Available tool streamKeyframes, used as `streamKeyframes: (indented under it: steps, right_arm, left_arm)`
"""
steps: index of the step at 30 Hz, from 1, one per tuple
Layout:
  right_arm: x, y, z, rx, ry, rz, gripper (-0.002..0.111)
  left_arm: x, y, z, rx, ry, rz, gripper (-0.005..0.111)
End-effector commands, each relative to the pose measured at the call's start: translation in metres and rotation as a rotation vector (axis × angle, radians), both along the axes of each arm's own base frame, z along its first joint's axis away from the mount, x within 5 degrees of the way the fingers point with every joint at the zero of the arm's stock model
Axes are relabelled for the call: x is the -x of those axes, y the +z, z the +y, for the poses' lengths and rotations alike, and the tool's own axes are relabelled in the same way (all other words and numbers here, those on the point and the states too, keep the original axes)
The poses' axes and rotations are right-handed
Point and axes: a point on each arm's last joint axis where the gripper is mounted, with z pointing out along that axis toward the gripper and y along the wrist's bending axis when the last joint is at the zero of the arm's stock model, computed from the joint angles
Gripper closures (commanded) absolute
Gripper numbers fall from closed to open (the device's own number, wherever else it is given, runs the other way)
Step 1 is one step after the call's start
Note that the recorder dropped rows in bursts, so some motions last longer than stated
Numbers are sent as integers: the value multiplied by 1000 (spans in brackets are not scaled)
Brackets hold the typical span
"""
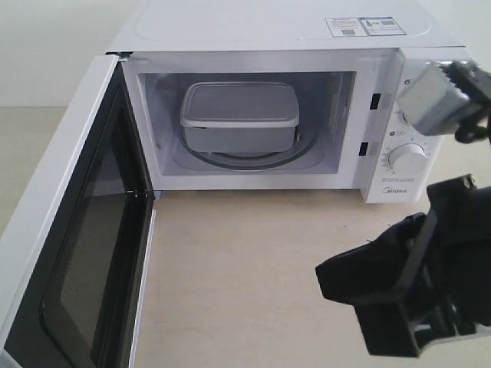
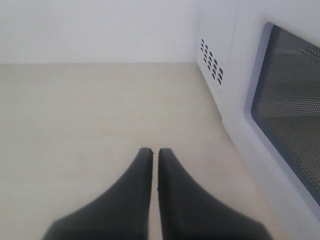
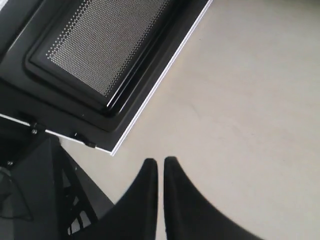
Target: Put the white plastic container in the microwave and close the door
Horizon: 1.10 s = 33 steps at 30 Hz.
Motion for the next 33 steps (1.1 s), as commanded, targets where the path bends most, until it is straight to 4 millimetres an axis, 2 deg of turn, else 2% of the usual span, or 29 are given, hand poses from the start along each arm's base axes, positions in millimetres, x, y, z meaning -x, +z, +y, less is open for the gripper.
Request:
streamKeyframes:
  steps: [1, 5, 10, 11, 13, 14, 15, 16, 18, 19, 20, 22, 24, 28, 31, 33]
  right_arm:
    - [6, -5, -4, 54, 47, 19, 108]
    - [8, -12, -6, 76, 55, 30, 108]
    - [8, -15, -7, 72, 47, 18, 108]
    - [8, -15, -7, 66, 43, 10, 108]
    - [6, -13, -6, 52, 33, -5, 108]
    - [6, -13, -6, 48, 30, -10, 108]
    - [5, -13, -6, 44, 28, -14, 108]
    - [5, -13, -6, 43, 27, -16, 108]
    - [5, -13, -6, 43, 27, -16, 108]
    - [5, -13, -6, 43, 27, -16, 108]
    - [5, -13, -6, 43, 27, -16, 108]
    - [5, -13, -6, 42, 26, -11, 108]
    - [8, -11, -8, 40, 31, -12, 108]
    - [15, -4, -15, 10, 34, -32, 108]
    - [29, 10, -28, -69, 22, -89, 108]
    - [36, 16, -36, -105, 17, -106, 108]
  left_arm:
    - [0, -1, 0, 13, 5, -3, 102]
    - [0, 1, 0, 23, 7, -28, 102]
    - [-2, 18, 0, 253, 32, -199, 102]
    - [-2, 24, 1, 345, 51, -258, 102]
    - [-1, 33, 8, 734, 114, -359, 102]
    - [-1, 36, 11, 981, 143, -384, 102]
    - [0, 38, 14, 1130, 160, -417, 102]
    - [2, 44, 19, 1174, 173, -510, 102]
    - [7, 54, 25, 1137, 170, -660, 102]
    - [8, 58, 23, 1219, 134, -640, 102]
    - [9, 67, 19, 1198, 92, -628, 102]
    - [11, 85, 7, 1001, 16, -513, 102]
    - [15, 100, 1, 886, 6, -379, 102]
    - [16, 124, -7, 789, 29, -121, 102]
    - [12, 146, -17, 480, -28, 264, 102]
    - [1, 147, -23, 347, -102, 519, 102]
